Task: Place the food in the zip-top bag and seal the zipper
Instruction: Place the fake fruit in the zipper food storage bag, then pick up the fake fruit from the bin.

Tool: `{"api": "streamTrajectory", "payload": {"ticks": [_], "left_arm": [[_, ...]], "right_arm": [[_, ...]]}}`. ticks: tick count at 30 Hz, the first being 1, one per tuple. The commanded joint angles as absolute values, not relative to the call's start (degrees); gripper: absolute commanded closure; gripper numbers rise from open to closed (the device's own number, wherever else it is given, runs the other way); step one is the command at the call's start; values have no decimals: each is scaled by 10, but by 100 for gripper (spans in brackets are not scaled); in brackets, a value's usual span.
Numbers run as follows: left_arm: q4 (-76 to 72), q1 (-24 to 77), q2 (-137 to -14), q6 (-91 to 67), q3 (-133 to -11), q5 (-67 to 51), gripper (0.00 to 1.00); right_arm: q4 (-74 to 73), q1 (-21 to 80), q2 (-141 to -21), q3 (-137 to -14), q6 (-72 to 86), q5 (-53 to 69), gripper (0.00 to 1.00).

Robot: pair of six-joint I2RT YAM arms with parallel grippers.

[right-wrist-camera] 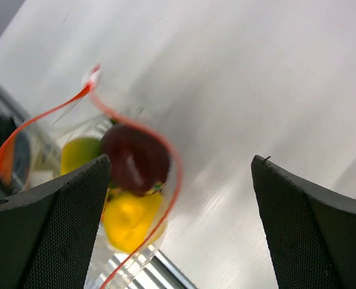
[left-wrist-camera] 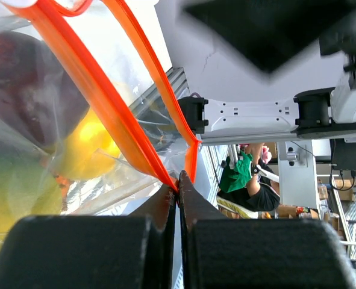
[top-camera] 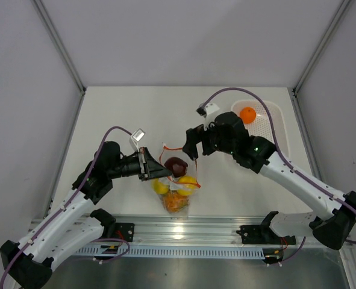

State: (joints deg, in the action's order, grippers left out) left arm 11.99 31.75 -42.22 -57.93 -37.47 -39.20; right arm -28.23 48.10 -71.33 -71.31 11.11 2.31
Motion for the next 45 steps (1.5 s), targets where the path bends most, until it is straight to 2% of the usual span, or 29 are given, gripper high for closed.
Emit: {"api": "streamTrajectory", "payload": {"ticks": [1,4,10,18,24,36,45], "left_arm": [[107,318,-411,-570,-377,-401,99],[105,318,-410,-570,-374,-404,99],[103,317,-404,-572,-367,-409,99],[100,317,-396,-572,-357,-417,99],[97,317,-400,-572,-352,-421,99],[80,317,-432,-569,-357,-438,99],[71,318,-452,-567,-352,-445,99]], "right_arm": [[-253,407,-693,-737,166,-42,1],[-222,342,-688,-719,176,-66,1],[-167,257,-707,-682,214,-214,1],[-105,62,-801,-656,345,-122,1],[-58,34,-890,-669,355,-137,0],[31,5,-1065,-702,441,-75,1],[119,5,-1135,-705,469,-36,0]]}}
